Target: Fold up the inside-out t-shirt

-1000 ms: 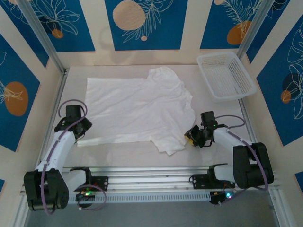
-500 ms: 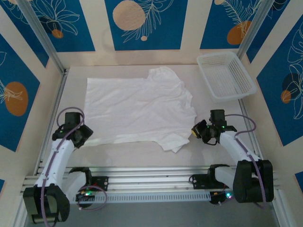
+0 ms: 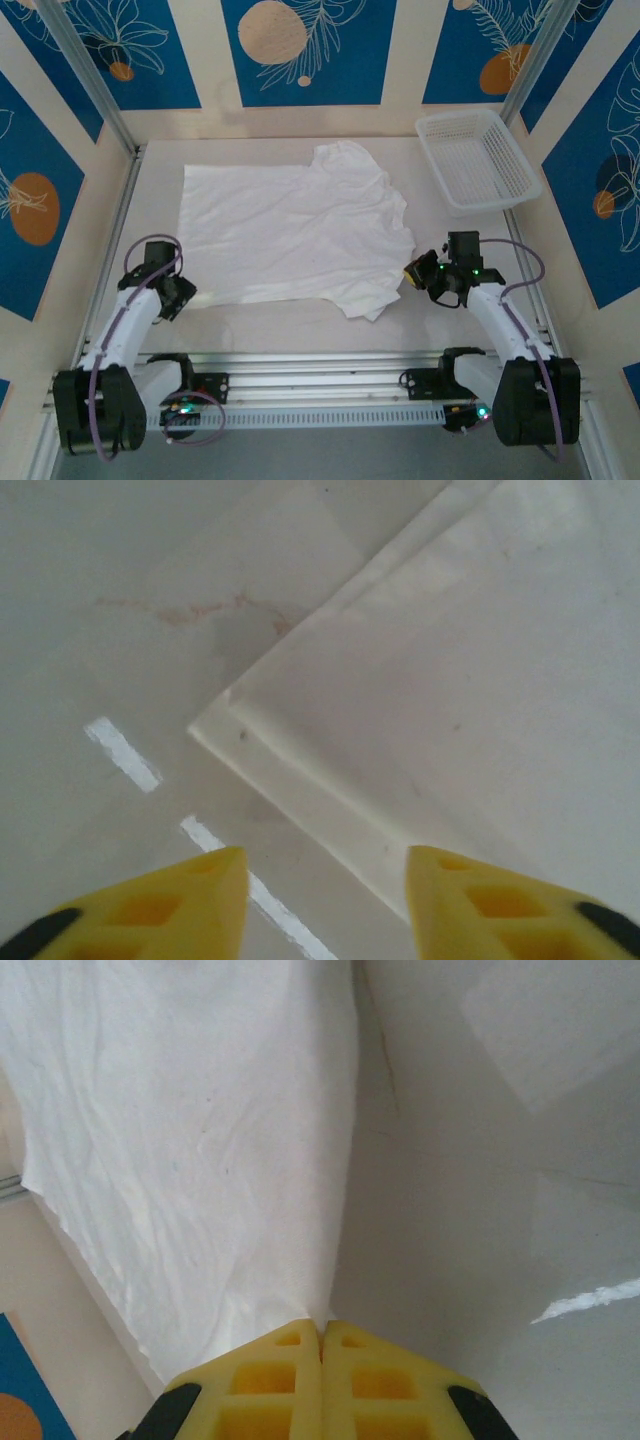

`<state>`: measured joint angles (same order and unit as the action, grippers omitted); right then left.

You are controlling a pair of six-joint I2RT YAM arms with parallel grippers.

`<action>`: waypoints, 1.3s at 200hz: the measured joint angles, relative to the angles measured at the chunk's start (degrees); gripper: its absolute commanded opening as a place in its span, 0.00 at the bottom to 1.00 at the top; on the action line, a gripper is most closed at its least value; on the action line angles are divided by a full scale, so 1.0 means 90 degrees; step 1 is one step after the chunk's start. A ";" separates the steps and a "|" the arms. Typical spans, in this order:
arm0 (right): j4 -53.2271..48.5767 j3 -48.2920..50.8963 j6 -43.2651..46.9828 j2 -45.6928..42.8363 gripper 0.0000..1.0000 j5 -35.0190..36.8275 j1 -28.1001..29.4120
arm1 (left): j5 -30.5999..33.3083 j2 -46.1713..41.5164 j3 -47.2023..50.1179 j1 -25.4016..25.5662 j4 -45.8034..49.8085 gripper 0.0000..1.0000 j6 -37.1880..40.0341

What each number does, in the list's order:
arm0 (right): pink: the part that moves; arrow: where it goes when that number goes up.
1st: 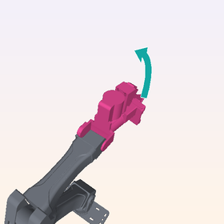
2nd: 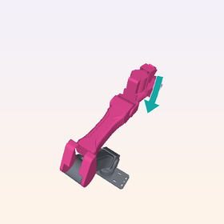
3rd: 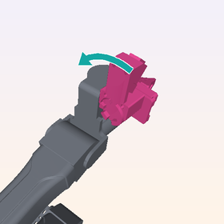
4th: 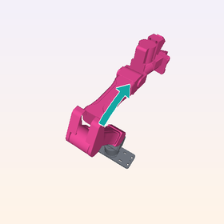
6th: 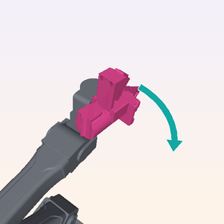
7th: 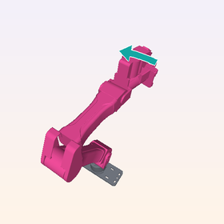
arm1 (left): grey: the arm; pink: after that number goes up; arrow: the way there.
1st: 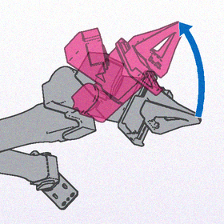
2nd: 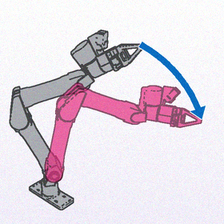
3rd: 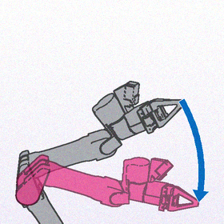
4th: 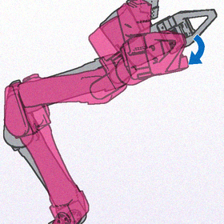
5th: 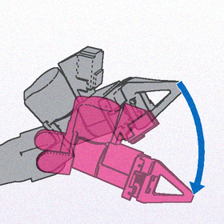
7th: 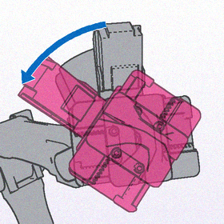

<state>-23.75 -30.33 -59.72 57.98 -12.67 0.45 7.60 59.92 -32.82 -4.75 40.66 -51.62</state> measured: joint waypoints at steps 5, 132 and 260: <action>0.0000 -0.0012 0.0005 -0.0032 0.00 -0.0002 0.0000 | 0.0010 0.0117 0.0000 -0.0041 -0.0092 0.38 -0.0012; -0.0121 -0.0262 0.0321 -0.0056 0.00 -0.0058 -0.0107 | 0.0279 0.1226 -0.0002 -0.1001 -0.0818 0.46 -0.0049; -0.1243 0.0755 0.0503 -0.1132 0.00 0.0262 -0.0585 | 0.0036 0.0877 0.0267 -0.1056 -0.0826 0.00 -0.0039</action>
<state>-34.94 -23.53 -55.20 47.79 -10.31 -4.82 7.92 67.81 -30.41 -14.26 33.23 -51.96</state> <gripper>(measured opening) 0.064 0.045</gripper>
